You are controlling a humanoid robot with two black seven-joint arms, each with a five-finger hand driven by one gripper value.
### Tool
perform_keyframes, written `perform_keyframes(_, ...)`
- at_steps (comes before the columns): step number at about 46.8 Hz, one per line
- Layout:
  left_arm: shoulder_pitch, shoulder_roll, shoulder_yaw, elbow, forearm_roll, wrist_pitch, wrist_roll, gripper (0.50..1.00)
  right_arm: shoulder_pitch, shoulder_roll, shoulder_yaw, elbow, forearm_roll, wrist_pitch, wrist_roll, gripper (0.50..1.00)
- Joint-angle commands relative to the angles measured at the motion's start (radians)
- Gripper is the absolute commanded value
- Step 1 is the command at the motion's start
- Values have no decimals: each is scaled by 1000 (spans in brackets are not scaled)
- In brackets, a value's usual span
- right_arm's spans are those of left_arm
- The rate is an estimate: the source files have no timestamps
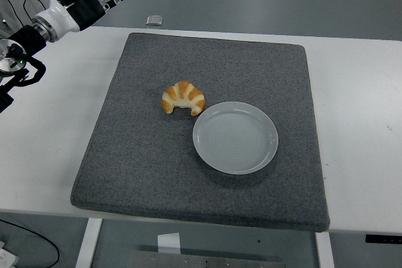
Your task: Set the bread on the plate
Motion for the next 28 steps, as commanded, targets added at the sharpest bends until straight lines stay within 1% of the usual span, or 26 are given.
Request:
perform_keyframes(1,-2,0,0,-2,11,0,-1,999,0,0,0,0,0,0,0,932)
perform_keyframes(6,-7,0,0,-3,33,0,-1,999,0,0,0,0,0,0,0,932)
perform_keyframes(28,-14,-3,-5,-2,34,8,-1,999,0,0,0,0,0,0,0,932)
